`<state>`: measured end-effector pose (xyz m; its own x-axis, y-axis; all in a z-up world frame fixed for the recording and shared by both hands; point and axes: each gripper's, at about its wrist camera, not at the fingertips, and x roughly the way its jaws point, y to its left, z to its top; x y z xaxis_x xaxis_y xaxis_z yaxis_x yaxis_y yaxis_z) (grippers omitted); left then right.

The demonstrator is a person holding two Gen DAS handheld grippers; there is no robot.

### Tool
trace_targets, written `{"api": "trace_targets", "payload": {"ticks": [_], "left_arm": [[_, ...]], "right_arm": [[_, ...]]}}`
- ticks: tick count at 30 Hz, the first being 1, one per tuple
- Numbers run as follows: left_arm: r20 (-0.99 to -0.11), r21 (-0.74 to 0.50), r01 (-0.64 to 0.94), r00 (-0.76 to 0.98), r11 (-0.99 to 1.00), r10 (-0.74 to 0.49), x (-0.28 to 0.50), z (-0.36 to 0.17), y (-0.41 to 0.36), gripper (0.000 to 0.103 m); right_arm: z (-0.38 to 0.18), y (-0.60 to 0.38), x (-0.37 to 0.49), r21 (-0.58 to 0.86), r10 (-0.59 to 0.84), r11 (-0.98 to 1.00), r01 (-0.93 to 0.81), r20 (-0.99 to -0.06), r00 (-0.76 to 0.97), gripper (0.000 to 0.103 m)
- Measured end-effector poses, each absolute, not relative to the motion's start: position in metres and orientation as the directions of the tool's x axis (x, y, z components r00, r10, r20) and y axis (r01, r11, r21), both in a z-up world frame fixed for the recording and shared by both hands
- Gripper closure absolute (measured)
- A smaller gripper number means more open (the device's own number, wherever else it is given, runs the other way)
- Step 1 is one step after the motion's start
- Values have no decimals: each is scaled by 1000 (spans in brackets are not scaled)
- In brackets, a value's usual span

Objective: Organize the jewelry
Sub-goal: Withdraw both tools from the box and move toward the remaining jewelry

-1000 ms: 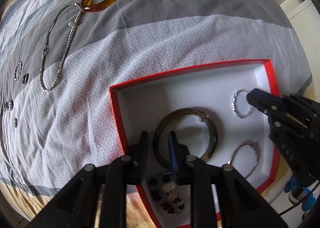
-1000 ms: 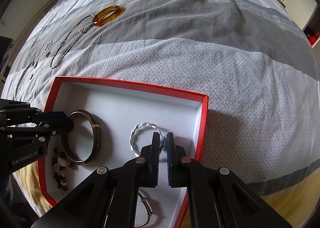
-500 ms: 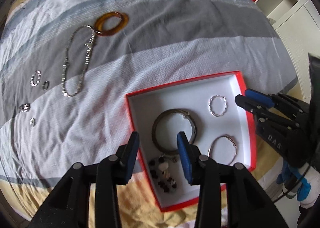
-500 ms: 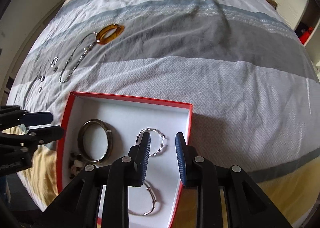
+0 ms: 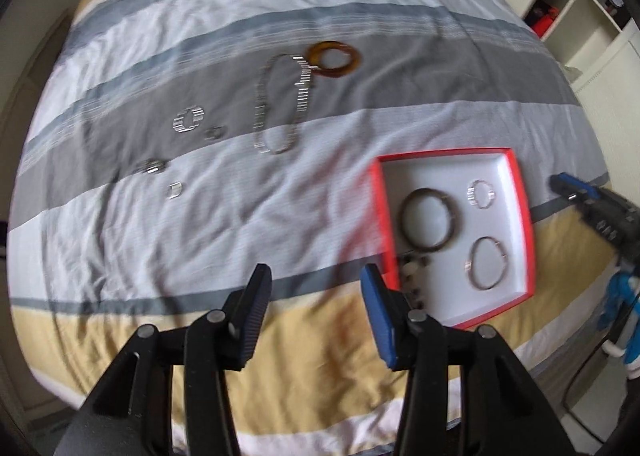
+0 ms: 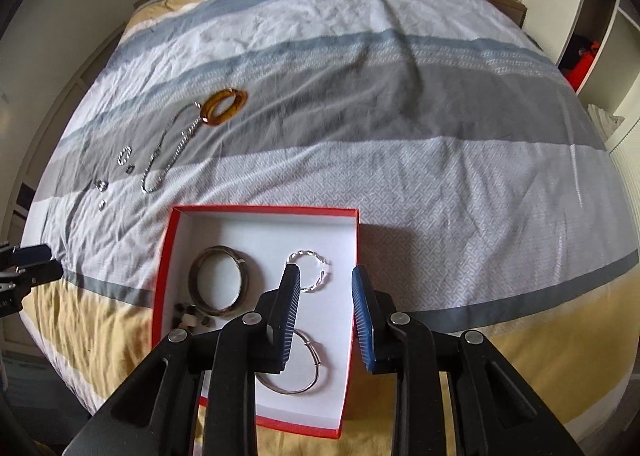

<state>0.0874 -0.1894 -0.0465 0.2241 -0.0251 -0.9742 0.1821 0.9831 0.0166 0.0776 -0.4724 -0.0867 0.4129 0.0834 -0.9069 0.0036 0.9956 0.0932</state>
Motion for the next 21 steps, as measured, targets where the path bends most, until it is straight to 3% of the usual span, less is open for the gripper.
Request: {"api": "trace_targets", "payload": {"ticks": [11,21], "left_arm": [[-963,64,24,265,998,56,62,-23,-110,58],[-957,-4,23,291,1000,-11,59,-23,-61,58]], "right_arm": [[-63,-477,62,121,86,992,47,-885,458,76],[-16,-487,27,82,-19,982,169,-853,522,75]]}}
